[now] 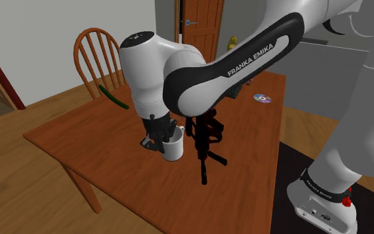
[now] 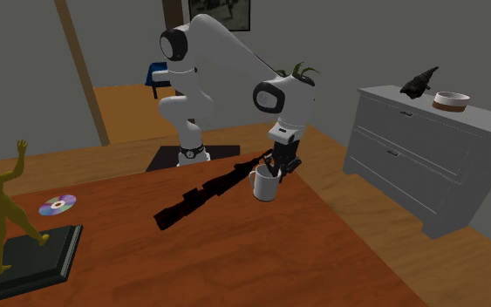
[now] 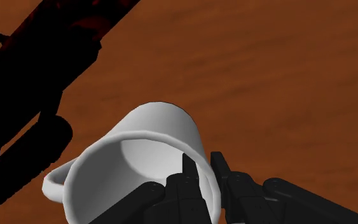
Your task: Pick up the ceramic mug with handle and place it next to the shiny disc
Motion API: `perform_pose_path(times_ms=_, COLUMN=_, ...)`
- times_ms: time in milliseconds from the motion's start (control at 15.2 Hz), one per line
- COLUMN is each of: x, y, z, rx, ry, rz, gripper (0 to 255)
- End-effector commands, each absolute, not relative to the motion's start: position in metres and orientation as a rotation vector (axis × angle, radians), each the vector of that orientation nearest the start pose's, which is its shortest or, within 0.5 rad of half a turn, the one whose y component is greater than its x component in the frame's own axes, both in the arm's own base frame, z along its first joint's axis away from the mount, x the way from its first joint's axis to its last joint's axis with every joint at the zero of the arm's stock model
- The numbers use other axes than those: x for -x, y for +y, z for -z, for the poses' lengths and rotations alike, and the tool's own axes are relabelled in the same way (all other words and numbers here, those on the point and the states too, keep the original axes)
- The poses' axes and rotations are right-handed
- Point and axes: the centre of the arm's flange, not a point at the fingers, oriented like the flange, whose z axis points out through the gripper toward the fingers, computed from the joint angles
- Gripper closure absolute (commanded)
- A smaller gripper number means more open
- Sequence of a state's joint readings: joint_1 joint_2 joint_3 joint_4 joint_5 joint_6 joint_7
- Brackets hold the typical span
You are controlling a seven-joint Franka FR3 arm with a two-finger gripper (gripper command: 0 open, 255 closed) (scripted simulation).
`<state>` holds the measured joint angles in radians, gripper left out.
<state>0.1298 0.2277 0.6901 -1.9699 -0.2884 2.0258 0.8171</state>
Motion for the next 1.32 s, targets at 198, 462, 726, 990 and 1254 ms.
perform_pose_path(times_ms=198, x=-0.416, y=0.405, z=-0.398, rx=3.287, ry=-0.231, rz=0.004, gripper=255)
perform_pose_path(times_ms=462, x=-0.416, y=0.405, z=-0.419, rx=3.287, ry=-0.231, rz=0.004, gripper=255)
perform_pose_path(times_ms=726, x=-0.416, y=0.405, z=-0.440, rx=3.287, ry=-0.231, rz=0.004, gripper=255)
perform_pose_path(times_ms=990, x=-0.416, y=0.405, z=-0.461, rx=3.287, ry=-0.231, rz=0.004, gripper=255)
perform_pose_path(times_ms=1254, x=-0.416, y=0.405, z=-0.482, rx=3.287, ry=-0.231, rz=0.004, gripper=255)
